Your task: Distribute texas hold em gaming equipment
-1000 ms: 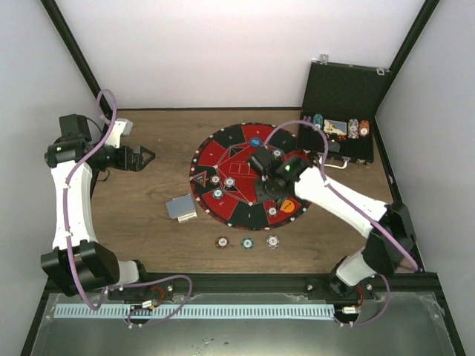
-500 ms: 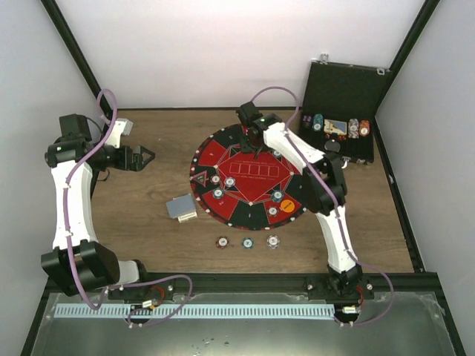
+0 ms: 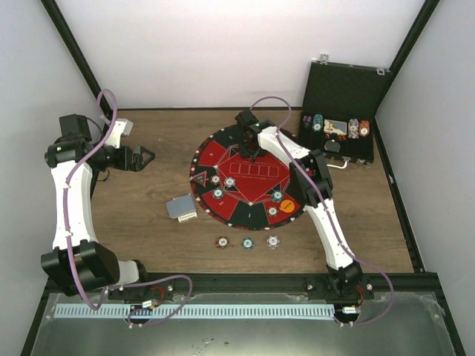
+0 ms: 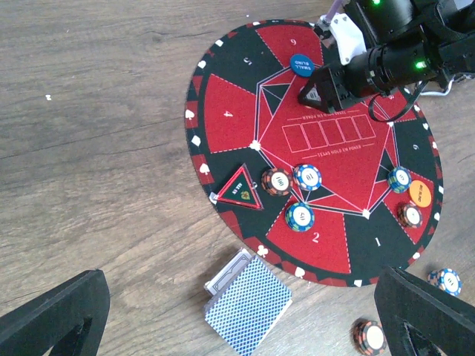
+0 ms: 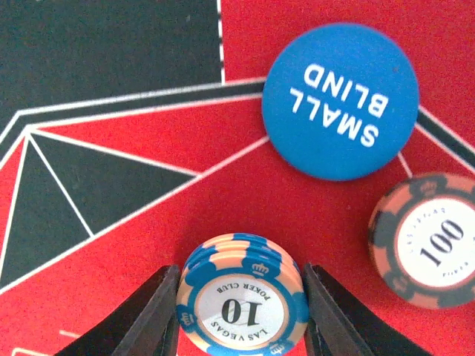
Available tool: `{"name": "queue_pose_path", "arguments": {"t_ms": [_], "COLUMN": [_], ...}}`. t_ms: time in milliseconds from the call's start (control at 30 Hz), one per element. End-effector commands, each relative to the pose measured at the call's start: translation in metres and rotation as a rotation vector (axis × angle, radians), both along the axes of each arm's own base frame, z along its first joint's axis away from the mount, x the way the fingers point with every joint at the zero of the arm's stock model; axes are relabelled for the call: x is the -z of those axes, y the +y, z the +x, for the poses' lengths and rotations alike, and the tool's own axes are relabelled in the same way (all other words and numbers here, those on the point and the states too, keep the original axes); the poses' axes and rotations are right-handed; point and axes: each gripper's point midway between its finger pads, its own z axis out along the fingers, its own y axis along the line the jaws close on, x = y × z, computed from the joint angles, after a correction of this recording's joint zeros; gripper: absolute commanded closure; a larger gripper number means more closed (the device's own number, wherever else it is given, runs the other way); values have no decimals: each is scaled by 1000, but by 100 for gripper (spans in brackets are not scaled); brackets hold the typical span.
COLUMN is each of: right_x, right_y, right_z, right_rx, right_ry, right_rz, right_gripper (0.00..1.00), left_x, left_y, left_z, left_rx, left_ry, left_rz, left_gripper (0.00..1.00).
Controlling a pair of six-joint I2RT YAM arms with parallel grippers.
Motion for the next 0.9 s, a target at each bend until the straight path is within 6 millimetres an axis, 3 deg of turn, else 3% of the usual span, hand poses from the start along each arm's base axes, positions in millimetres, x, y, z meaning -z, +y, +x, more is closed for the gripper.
{"name": "queue_pose_path", "arguments": {"t_ms": [0,367,600,733,833,867], "right_x": [-7,-5,-6,-29,-58,-82], "right_y": [1,-4,-1,0,1,2], "right_z": [23,42,41,42,44,44], "right_rx": [4,13,0,-3,-5,-5], "right_ry": [-61,-96,-87,-120,-165,-199], "right_rz": [17,14,28,45,63,83], "right_gripper": [68,67,46,37,35,35], "left_x": [-1,2,3,3,2,2], "left_y": [0,3,2,3,4,4], "left_z": [1,2,4,4,4,4], "left_rx": [12,8,9,5,2,0], "left_ry": [-9,-6,1,0,-2,-1], "left_rz": [3,13,5,13,16,15], "left_gripper": [0,0,0,0,0,0]}}
